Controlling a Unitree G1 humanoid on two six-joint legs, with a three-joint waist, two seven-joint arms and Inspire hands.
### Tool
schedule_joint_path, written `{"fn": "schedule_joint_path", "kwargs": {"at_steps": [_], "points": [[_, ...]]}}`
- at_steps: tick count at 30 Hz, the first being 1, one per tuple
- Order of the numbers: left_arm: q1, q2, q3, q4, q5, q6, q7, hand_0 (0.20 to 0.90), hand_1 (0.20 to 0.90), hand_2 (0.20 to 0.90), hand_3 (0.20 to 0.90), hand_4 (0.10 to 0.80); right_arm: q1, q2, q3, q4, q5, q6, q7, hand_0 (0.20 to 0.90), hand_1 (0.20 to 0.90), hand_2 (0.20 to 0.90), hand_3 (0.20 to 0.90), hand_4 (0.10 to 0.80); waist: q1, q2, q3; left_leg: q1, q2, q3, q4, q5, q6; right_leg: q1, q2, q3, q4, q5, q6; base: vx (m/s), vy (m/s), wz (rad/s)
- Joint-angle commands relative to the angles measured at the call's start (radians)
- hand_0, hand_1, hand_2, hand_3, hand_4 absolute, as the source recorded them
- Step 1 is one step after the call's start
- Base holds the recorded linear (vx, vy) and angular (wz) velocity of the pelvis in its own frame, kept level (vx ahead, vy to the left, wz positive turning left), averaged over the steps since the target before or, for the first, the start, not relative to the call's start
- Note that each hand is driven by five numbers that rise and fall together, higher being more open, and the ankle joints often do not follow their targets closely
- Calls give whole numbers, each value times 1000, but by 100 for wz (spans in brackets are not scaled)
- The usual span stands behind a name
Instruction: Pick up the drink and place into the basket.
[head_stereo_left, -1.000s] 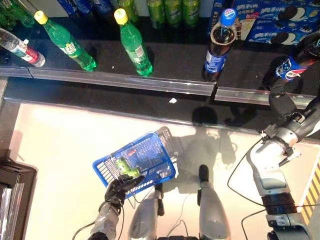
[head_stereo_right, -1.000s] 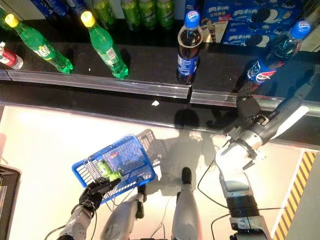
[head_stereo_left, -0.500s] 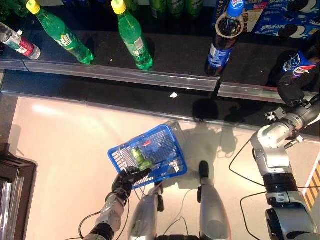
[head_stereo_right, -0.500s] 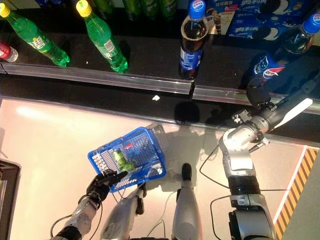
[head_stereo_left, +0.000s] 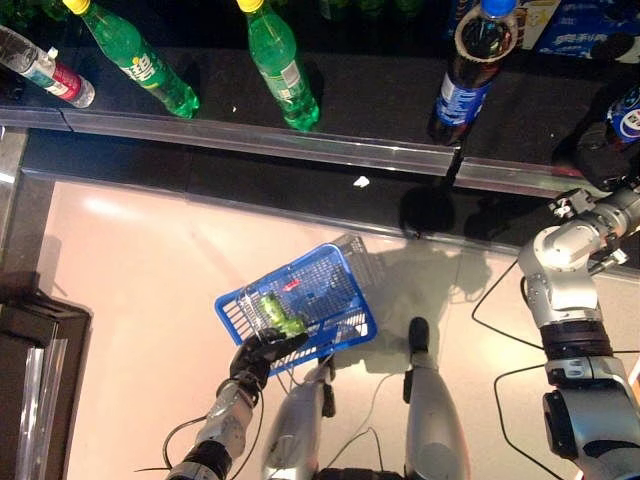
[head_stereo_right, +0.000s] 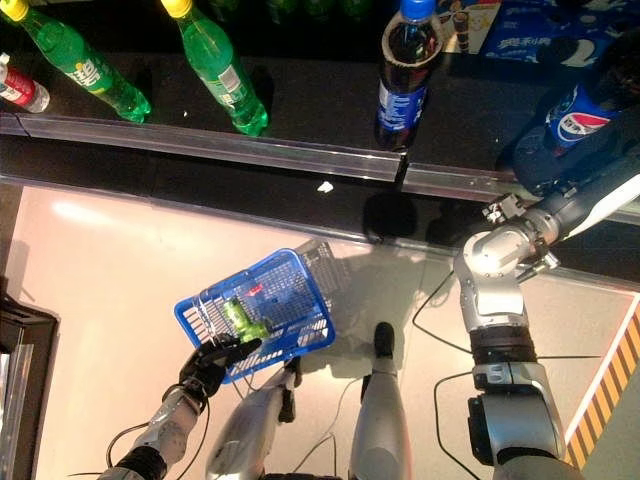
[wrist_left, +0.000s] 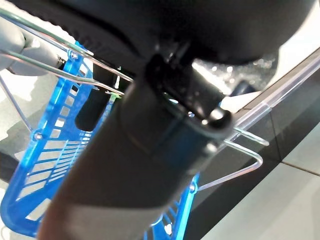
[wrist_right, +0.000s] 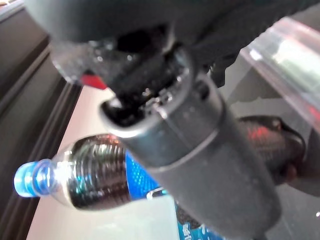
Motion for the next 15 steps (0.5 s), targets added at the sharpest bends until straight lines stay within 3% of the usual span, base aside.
{"fn": "schedule_joint_path", "kwargs": {"at_steps": [1, 15], "points": [[96, 31, -40, -56, -22, -35, -28, 300, 300, 300, 200, 100, -151, -150, 0, -52, -80, -47, 1, 900, 900, 900, 900, 800, 12, -24, -24, -103, -5, -89, 130, 18, 5, -8, -14, -56, 48, -13, -60, 0, 0, 0], [100, 42, -44, -54, -15, -25, -47, 300, 300, 300, 200, 100, -206, -229, 25, -54, -145, 1, 35, 900, 900, 900, 900, 800, 14, -21, -26, -117, -6, -100, 154, 16, 4, -24, -8, -56, 80, -30, -68, 5, -5, 0]]}}
